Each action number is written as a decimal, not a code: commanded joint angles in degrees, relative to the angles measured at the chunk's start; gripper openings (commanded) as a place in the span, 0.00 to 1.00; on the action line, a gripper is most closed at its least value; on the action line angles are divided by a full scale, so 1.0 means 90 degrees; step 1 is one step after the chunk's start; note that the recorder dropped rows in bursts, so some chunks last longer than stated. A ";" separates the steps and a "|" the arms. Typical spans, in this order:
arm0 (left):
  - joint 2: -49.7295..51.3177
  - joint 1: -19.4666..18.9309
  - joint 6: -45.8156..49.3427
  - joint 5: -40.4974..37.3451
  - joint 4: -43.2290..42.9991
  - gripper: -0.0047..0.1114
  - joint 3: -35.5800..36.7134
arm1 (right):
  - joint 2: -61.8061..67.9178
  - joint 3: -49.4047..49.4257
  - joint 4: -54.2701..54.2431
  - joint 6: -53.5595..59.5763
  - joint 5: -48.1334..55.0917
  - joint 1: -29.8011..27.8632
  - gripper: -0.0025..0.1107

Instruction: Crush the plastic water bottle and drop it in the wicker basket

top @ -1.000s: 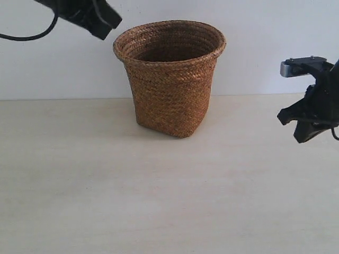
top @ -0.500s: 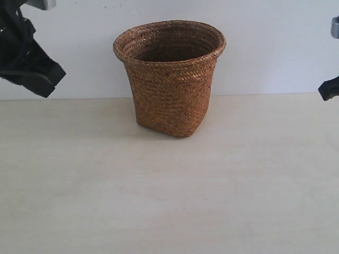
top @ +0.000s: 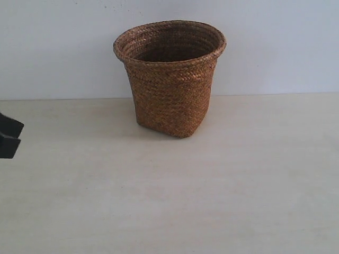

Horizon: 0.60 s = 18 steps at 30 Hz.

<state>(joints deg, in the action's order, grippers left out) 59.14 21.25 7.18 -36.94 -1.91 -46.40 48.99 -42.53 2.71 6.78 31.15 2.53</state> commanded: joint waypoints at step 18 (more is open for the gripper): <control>-0.5597 -0.0006 -0.0279 0.1913 0.0448 0.07 0.3154 | -0.3934 0.2575 -0.0119 -0.0469 -0.2458 -0.0025 0.02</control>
<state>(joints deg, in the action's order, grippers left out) 13.05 21.25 5.19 -19.51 1.24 -19.26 14.65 -20.36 2.12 3.84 9.65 2.53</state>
